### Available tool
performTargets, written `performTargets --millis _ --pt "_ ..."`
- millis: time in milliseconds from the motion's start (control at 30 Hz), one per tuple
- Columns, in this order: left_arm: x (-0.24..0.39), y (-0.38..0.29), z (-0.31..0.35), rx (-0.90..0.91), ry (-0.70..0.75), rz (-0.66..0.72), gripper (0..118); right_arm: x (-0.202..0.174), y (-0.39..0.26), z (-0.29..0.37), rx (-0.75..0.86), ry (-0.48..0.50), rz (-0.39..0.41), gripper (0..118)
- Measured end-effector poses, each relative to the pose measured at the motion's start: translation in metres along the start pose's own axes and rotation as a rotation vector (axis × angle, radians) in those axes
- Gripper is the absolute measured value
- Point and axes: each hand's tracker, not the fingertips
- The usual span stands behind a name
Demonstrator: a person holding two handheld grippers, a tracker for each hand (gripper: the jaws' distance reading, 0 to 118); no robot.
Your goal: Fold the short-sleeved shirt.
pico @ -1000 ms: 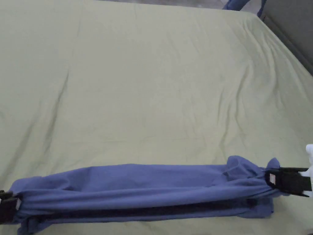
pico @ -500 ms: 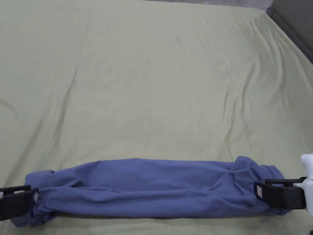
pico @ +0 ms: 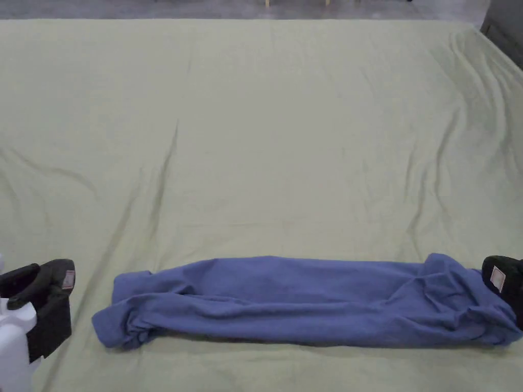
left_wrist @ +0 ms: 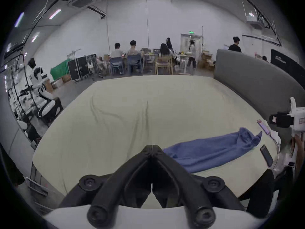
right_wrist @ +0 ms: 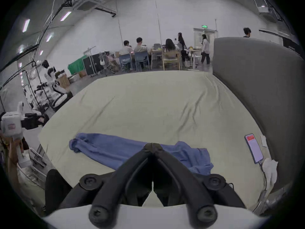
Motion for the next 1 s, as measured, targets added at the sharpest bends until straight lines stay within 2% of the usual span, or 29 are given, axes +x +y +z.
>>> performTargets --millis 100,133,167,200,233,267,400,467,500,533,567,600,667,733,800,900,1000 --pt "-0.006 -0.006 -0.029 -0.077 -0.01 0.042 0 0.0 0.0 -0.005 -0.013 0.013 -0.009 2" --pt "-0.01 -0.006 -0.048 -0.153 -0.034 0.05 0 0.0 -0.002 -0.007 -0.023 0.024 -0.015 2" --pt "-0.015 -0.008 -0.073 -0.227 -0.093 0.031 12 -0.002 0.001 -0.007 -0.028 0.033 -0.017 2" --pt "-0.025 -0.015 -0.096 -0.263 -0.132 0.027 54 -0.002 0.0 -0.01 -0.035 0.042 -0.017 2" --pt "-0.031 -0.021 -0.127 -0.324 -0.163 0.058 84 -0.003 -0.002 -0.014 -0.05 0.053 -0.013 2" --pt "-0.034 -0.028 -0.157 -0.401 -0.154 0.076 90 -0.004 -0.004 -0.017 -0.059 0.057 -0.009 2" --pt "-0.04 -0.052 -0.233 -0.499 -0.102 0.134 90 -0.012 -0.008 -0.031 -0.111 0.064 0.004 2" --pt "-0.042 -0.064 -0.249 -0.501 -0.174 0.18 86 -0.014 -0.009 -0.038 -0.145 0.063 0.004 2" --pt "-0.039 -0.067 -0.246 -0.495 -0.168 0.177 64 -0.014 -0.011 -0.043 -0.159 0.06 0.004 2" --pt "-0.032 -0.066 -0.235 -0.427 -0.139 0.097 37 -0.014 -0.014 -0.048 -0.178 0.058 0.004 2" --pt "-0.031 -0.064 -0.229 -0.422 -0.179 0.08 26 -0.015 -0.012 -0.05 -0.187 0.056 0.005 2" --pt "-0.029 -0.066 -0.219 -0.413 -0.145 0.07 15 -0.016 -0.013 -0.053 -0.195 0.053 0.008 2" --pt "-0.041 -0.06 -0.21 -0.416 -0.153 0.055 8 -0.016 -0.015 -0.06 -0.216 0.056 0.012 2" --pt "-0.058 -0.049 -0.196 -0.388 -0.234 0.137 8 -0.018 -0.016 -0.064 -0.229 0.055 0.019 2" --pt "-0.073 -0.043 -0.183 -0.352 -0.245 0.17 8 -0.021 -0.016 -0.064 -0.229 0.055 0.024 2" --pt "-0.108 -0.041 -0.174 -0.357 -0.139 0.208 7 -0.019 -0.013 -0.064 -0.216 0.075 0.005 2" --pt "-0.112 -0.035 -0.161 -0.361 0.049 0.136 7 -0.022 -0.009 -0.066 -0.208 0.079 -0.001 2"
